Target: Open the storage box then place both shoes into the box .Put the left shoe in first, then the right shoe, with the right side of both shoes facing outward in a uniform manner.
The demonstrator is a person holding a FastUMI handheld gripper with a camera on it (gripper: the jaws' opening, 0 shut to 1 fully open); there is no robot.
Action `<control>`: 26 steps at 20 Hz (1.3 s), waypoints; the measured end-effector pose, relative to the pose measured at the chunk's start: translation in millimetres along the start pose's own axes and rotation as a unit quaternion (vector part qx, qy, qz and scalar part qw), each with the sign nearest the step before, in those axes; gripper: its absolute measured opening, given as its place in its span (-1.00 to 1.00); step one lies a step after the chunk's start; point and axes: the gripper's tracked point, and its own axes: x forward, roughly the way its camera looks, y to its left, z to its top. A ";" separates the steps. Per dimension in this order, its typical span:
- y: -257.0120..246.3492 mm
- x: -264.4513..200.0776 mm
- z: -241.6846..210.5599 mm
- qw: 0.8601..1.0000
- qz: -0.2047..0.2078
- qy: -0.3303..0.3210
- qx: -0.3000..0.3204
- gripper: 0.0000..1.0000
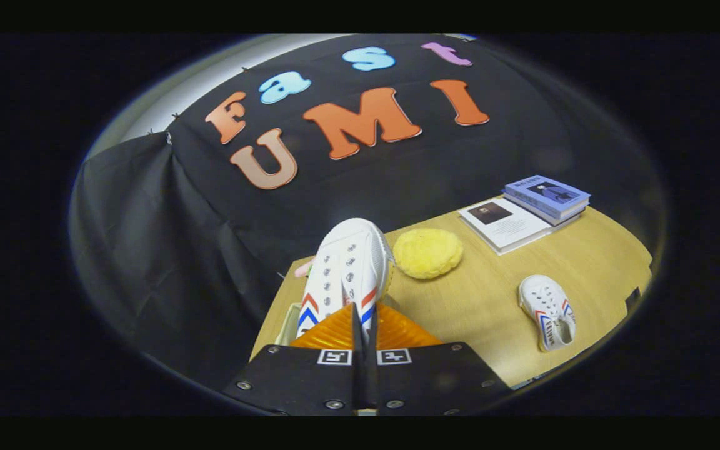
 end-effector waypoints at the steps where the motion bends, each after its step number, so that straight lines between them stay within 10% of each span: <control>1: 12.9 5.4 -10.8 1.000 0.006 0.009 -0.002 -1.00; 18: 63.3 30.2 -128.3 0.989 0.015 0.130 -0.070 -0.93; 24: 74.0 16.1 -92.1 0.990 0.038 0.089 -0.100 0.98; 26: 72.0 12.1 -80.2 0.991 0.041 0.076 -0.100 0.97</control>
